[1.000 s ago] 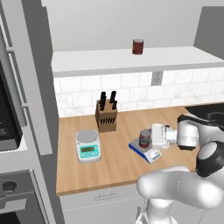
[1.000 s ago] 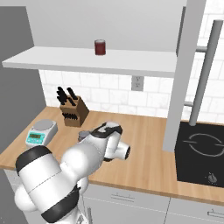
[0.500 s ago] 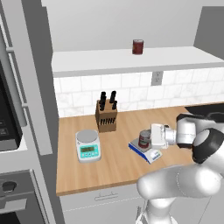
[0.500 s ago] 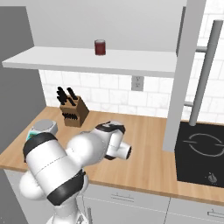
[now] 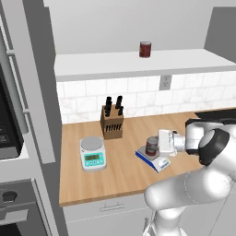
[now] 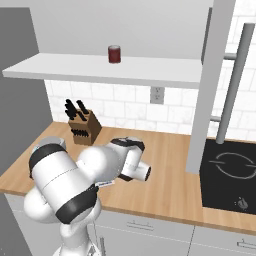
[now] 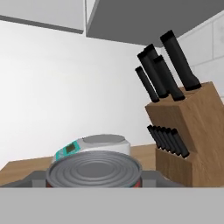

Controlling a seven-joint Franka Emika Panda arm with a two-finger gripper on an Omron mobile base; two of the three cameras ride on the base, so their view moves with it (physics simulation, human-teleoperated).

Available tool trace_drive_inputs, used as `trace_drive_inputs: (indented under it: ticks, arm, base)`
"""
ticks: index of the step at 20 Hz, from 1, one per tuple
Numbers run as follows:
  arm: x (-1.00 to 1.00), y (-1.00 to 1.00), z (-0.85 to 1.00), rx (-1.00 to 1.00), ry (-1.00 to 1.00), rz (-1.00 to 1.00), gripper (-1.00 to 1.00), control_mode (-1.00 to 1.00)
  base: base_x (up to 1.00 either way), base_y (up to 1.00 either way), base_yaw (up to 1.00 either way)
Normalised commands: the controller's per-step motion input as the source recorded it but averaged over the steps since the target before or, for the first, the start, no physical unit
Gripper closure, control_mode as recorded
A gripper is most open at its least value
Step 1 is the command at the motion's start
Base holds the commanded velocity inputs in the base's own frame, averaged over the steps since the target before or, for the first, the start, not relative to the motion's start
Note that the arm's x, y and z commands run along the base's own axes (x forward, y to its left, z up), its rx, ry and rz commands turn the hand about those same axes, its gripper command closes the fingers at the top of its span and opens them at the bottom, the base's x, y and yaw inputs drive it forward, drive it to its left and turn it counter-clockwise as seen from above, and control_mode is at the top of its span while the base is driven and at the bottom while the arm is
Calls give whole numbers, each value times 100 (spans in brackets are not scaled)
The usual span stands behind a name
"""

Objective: Pick the canned food and place it on the digital scale for weighing, and close the cabinet.

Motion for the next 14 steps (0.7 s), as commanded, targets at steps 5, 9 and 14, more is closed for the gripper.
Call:
trace_drive_inputs:
  ticks: [5,9,14]
  arm:
    - [0,12,-7,0,-1,0,-100,-100]
    - [0,0,0,0,0,0,-100,-100]
    - [0,0,0,0,0,0,-100,-100]
  base:
    - [0,0,0]
    - [0,0,0]
    - [0,0,0]
